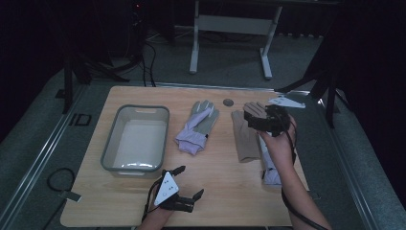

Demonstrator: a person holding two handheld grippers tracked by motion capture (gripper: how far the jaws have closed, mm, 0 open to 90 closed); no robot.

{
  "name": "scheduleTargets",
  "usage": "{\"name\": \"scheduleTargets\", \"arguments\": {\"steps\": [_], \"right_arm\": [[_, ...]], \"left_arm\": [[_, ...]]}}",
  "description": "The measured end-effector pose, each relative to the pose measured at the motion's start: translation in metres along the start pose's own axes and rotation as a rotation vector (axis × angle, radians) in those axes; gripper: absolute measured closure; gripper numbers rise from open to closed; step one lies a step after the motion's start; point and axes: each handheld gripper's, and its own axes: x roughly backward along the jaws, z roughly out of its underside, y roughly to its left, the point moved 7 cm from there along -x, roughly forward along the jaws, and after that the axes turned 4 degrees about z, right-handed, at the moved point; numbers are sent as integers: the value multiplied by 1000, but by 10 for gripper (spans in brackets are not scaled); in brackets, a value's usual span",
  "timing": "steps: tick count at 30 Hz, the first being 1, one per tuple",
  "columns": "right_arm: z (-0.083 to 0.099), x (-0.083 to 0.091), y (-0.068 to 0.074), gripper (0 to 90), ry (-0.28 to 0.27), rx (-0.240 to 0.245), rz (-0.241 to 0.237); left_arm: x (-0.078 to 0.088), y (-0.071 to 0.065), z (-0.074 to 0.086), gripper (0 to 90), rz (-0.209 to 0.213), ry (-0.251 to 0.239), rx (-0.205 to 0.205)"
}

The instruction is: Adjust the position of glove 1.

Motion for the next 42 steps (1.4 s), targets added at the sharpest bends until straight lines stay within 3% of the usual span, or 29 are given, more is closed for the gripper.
{"name": "scheduleTargets", "arguments": {"steps": [8,18,21,25,34,42], "right_arm": [[-2,-38,36,134,38,30,-41],[10,-81,66,134,104,37,-77],[18,-101,75,149,136,53,-56],[25,-115,84,149,167,52,-72],[52,-159,117,150,270,53,-111],[70,-184,129,164,324,61,-106]], "left_arm": [[0,0,0,10,9,-2,1],[0,0,0,10,6,-1,2],[0,0,0,11,1,-5,5],[0,0,0,11,0,-5,6],[1,1,0,10,2,-5,10],[0,0,0,10,4,-5,12]]}}
